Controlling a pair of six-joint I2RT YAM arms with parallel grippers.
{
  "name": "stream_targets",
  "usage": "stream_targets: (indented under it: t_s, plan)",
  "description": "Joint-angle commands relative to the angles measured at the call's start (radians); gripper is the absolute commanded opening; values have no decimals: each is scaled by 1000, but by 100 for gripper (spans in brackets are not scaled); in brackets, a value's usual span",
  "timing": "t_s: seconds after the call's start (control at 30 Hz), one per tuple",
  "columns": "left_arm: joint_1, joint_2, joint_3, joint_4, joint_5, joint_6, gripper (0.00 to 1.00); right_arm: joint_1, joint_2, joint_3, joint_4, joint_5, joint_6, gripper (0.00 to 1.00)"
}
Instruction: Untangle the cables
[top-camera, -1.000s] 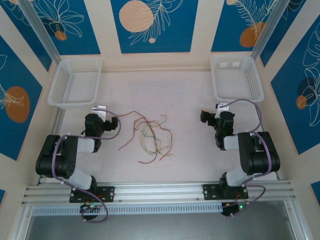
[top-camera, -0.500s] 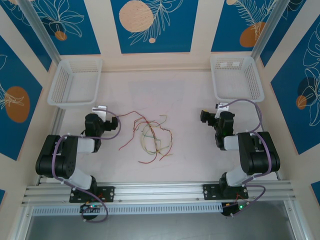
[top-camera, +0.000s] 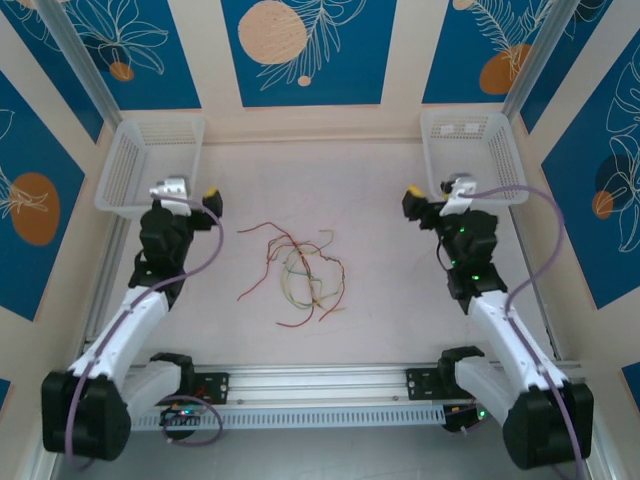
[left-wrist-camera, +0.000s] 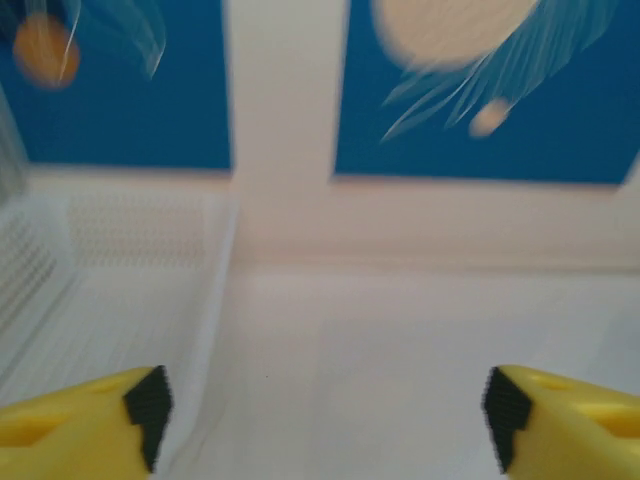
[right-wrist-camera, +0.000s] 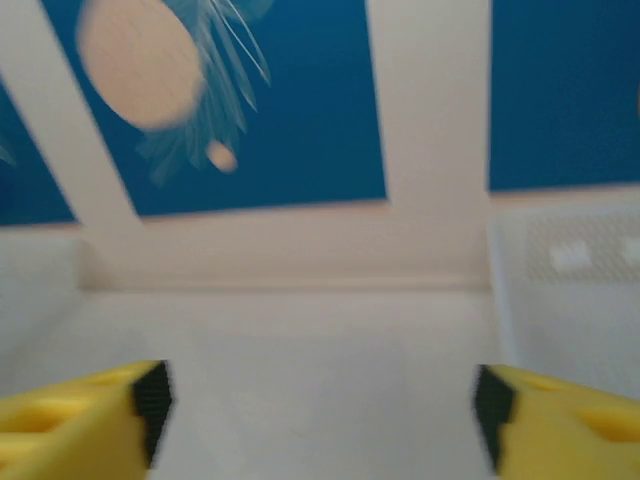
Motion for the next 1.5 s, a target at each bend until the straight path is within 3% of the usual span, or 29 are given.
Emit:
stream_targets:
  t_s: [0.0, 0.07, 0.17, 0.3, 0.53, 0.8, 0.9, 1.0, 1.13, 1.2, 1.3, 1.37, 1.4, 1.47]
  plan:
    - [-184, 42, 170, -334, 21, 15, 76, 98, 83, 109, -336, -228, 63, 75]
    - [-288, 111, 270, -485, 20, 52, 60, 238, 176, 222, -511, -162, -6, 69]
    - [-347, 189, 308, -590, 119, 60, 49, 357, 308, 333, -682, -183, -73, 63]
    - [-404, 262, 286, -652, 184, 93, 57, 430, 422, 386, -752, -209, -87, 63]
    - [-431, 355, 219, -613, 131, 88, 67, 434, 603, 423, -751, -266, -53, 68]
    - [-430, 460, 196, -508, 99, 39, 70, 416, 762, 471, -722, -207, 19, 68]
    - [-431, 495, 194, -476, 112, 17, 70, 445, 821, 494, -731, -225, -23, 61]
    - [-431, 512, 194, -462, 112, 4, 69, 446, 862, 504, -735, -241, -10, 47]
    - [-430, 505, 183, -449, 104, -2, 69, 455, 856, 496, -707, -256, -9, 36]
    - [-430, 497, 180, -452, 95, -2, 69, 460, 858, 500, -702, -266, -19, 35]
    - [-430, 470, 169, -447, 64, -2, 69, 462, 869, 516, -713, -262, -30, 13]
    - [-431, 442, 152, -432, 49, -4, 70, 463, 873, 517, -709, -253, -30, 19]
    - [-430, 428, 143, -426, 46, -3, 70, 463, 876, 520, -715, -237, -29, 31]
    - [-430, 405, 130, -419, 43, -4, 72, 471, 883, 525, -726, -201, -39, 43]
